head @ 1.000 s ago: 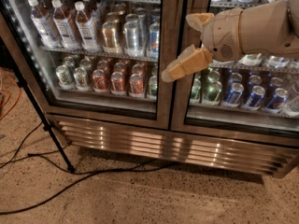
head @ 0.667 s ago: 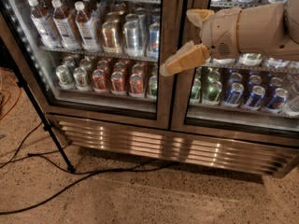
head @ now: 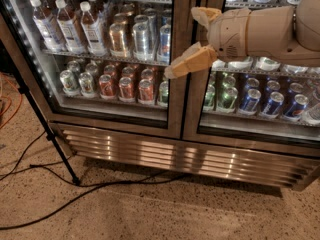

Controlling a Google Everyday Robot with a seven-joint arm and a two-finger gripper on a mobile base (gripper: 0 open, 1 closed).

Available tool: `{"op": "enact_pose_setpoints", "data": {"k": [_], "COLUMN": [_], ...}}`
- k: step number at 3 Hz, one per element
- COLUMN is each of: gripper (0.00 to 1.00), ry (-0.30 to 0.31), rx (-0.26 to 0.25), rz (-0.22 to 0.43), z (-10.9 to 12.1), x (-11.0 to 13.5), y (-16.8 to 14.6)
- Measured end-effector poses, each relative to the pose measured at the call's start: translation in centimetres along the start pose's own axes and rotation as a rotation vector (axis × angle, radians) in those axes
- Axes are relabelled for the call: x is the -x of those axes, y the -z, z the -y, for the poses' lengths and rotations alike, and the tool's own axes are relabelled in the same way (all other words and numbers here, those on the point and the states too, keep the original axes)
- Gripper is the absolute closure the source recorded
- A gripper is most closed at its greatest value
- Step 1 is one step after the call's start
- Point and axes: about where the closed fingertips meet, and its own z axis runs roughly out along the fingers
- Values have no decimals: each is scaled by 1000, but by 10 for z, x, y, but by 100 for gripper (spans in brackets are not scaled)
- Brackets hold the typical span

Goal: Open left fridge door

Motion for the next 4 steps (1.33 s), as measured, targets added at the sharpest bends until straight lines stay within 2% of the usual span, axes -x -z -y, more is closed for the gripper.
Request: {"op": "enact_pose_setpoints", "data": {"k": [1, 2, 3, 4], "gripper": [1, 20, 16, 0], "ry": [32, 55, 67, 69], "rx": [27, 34, 19, -10], "rz": [108, 168, 172, 147], "z": [10, 18, 22, 23], "x": [10, 16, 13, 5], "y": [-23, -35, -31, -21]}}
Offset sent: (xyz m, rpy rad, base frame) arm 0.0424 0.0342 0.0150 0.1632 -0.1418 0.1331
